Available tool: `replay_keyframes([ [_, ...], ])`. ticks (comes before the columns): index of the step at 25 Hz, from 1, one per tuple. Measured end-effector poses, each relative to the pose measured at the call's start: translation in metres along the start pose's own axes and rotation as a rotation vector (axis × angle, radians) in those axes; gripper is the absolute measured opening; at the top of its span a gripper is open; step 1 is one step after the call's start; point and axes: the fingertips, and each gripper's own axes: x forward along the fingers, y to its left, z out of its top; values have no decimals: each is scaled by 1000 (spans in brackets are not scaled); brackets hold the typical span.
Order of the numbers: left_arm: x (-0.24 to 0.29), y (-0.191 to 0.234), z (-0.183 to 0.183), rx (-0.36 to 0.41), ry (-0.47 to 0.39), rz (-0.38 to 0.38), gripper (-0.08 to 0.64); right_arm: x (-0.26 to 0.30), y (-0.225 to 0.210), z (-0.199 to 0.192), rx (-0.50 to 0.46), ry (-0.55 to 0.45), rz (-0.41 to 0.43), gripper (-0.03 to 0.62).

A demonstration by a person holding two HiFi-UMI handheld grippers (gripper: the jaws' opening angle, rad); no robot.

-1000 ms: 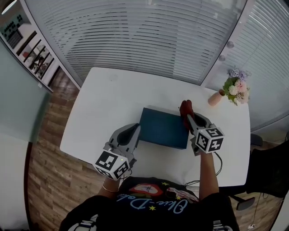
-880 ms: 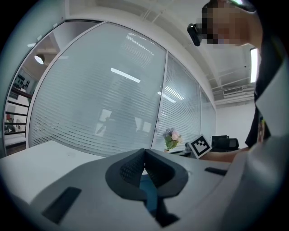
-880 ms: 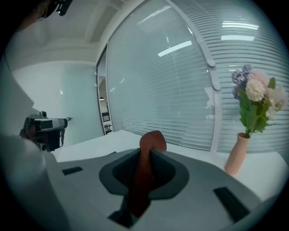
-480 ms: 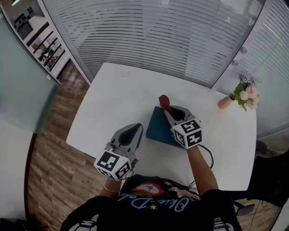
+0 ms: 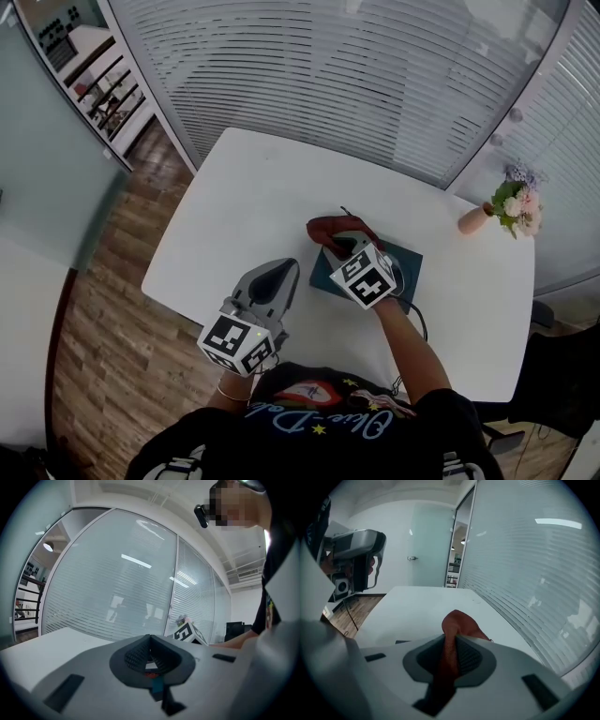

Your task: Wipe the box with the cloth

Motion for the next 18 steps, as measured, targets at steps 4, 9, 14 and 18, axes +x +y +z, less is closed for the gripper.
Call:
replay_keyframes([
  [4,1,-3,-3,-6,4,-11,3,2,1,-3,-25,24,3,55],
  [9,4,-7,-3,-5,6,-23,3,-2,-1,-9,0,31,24,55],
  [14,10,-11,-4,-5,11,-41,3,-10,-11,-21,25,45,14,55],
  [18,16,-17,-5,-5,15,-63,3,-21,-17,-34,23,73,-16,54],
])
